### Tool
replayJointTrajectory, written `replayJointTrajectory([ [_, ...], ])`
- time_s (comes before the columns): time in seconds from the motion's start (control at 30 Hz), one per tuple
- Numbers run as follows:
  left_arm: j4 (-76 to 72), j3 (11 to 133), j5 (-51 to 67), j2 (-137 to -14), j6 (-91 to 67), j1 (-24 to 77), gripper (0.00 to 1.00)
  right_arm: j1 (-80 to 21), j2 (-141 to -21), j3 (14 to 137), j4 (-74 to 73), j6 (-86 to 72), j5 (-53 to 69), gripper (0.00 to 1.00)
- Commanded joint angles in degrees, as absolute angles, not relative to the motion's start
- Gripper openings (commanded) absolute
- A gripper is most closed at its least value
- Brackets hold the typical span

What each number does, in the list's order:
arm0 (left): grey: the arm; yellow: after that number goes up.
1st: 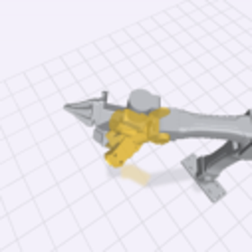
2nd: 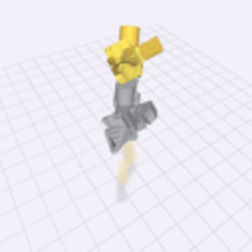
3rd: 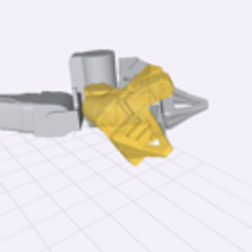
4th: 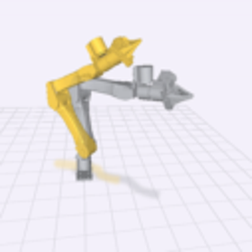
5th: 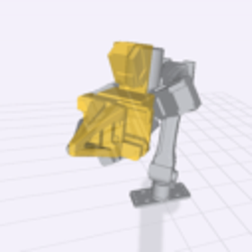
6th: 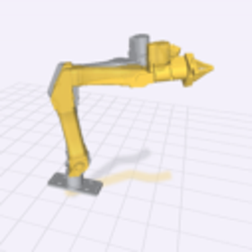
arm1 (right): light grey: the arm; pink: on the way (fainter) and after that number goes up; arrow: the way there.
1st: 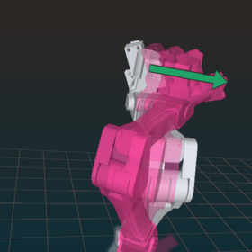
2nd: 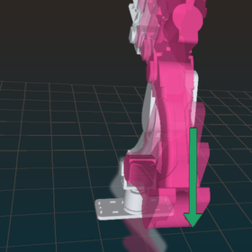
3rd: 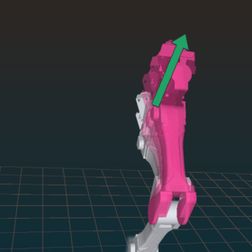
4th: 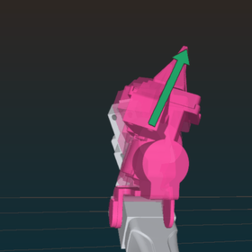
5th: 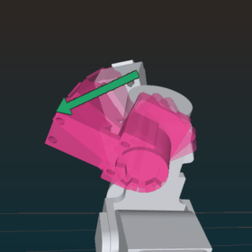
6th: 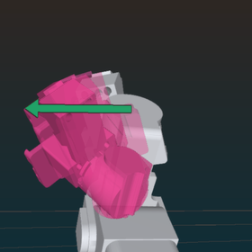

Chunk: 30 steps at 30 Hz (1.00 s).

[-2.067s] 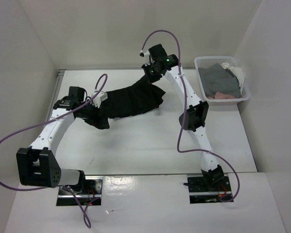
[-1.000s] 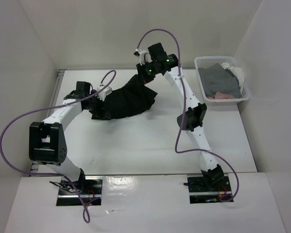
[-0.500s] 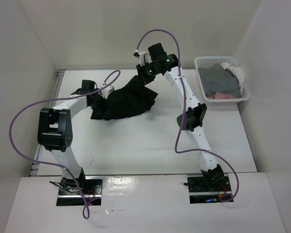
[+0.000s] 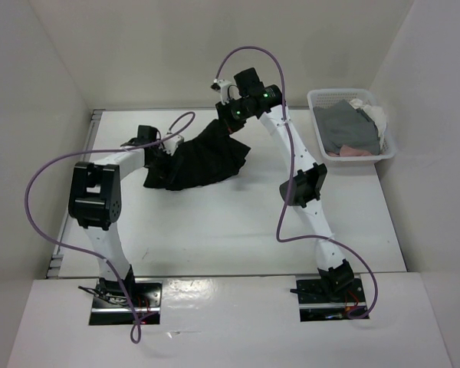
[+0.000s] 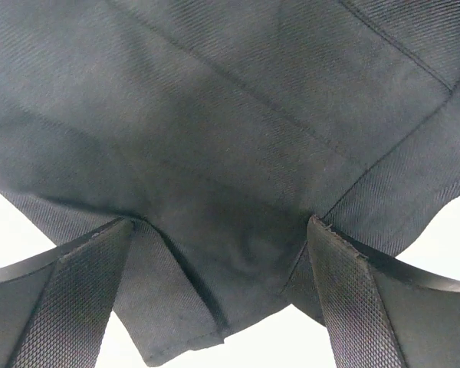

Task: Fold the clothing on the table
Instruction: Fold the skirt

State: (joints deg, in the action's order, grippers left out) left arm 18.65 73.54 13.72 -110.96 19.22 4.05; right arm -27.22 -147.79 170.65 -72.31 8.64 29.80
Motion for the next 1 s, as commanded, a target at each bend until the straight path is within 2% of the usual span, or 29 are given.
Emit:
replayJointTrajectory([
  [0.0,20.03,75.41,12.05,-113.12,17.06,7.11,1.00,-27.33,-147.74,173.32,-73.48,9.40,30.42,0.00],
  [0.43,26.98,74.18,13.97,-110.48,13.72,17.39,1.00,-18.99,-147.13,173.32,-71.72,7.65,27.33,0.00],
  [0.63,28.21,74.71,16.08,-106.80,13.18,18.63,1.00,-18.28,-145.20,171.22,-69.87,5.28,28.47,0.00],
  [0.97,28.21,73.65,17.31,-103.28,12.66,19.16,1.00,-28.47,-142.29,169.37,-70.40,5.80,31.11,0.00],
])
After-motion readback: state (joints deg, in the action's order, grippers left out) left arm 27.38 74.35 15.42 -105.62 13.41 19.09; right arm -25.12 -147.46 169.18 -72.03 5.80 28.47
